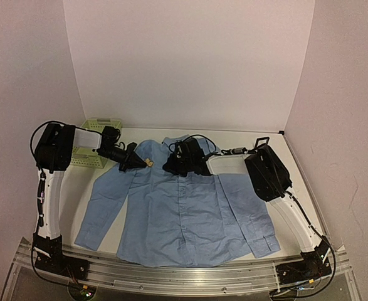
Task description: Pin the brooch onto the clothing
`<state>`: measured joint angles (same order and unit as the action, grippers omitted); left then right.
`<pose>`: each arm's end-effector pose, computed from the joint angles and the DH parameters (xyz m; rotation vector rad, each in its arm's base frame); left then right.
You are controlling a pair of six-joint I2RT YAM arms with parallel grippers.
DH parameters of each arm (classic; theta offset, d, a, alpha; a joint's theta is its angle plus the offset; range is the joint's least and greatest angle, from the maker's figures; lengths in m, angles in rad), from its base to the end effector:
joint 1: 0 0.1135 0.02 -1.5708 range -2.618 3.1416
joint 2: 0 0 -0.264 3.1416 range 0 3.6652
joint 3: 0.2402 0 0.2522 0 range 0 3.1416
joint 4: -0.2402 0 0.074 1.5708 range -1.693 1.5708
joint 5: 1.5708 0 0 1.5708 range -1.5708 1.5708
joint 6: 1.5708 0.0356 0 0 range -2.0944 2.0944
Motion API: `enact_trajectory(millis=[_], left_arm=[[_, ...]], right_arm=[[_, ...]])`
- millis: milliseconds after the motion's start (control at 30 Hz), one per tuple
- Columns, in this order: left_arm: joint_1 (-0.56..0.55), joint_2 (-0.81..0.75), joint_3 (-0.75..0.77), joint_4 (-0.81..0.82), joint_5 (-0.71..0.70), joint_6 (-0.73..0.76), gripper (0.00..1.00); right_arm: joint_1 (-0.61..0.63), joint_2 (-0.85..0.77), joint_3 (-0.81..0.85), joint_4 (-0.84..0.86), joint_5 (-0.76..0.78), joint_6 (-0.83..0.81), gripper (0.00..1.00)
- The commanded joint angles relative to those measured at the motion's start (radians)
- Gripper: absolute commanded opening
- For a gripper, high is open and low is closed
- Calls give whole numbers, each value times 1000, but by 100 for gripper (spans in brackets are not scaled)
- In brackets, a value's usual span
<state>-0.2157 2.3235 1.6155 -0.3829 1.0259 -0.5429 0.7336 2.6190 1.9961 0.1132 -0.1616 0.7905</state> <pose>0.4509 -0.1300 0.1104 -0.0708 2.6563 -1.6157 0.4255 0.3912 0.0978 -0.0431 2.2653 1.0492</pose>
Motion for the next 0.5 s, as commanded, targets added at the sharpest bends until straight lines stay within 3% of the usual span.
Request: enact_trajectory(millis=[0, 467], left_arm=[[3, 11, -14, 48, 36, -17, 0], [-6, -4, -112, 294, 92, -230, 0]], right_arm=[[-8, 26, -2, 21, -3, 29, 0], [-8, 59, -16, 19, -9, 89, 0]])
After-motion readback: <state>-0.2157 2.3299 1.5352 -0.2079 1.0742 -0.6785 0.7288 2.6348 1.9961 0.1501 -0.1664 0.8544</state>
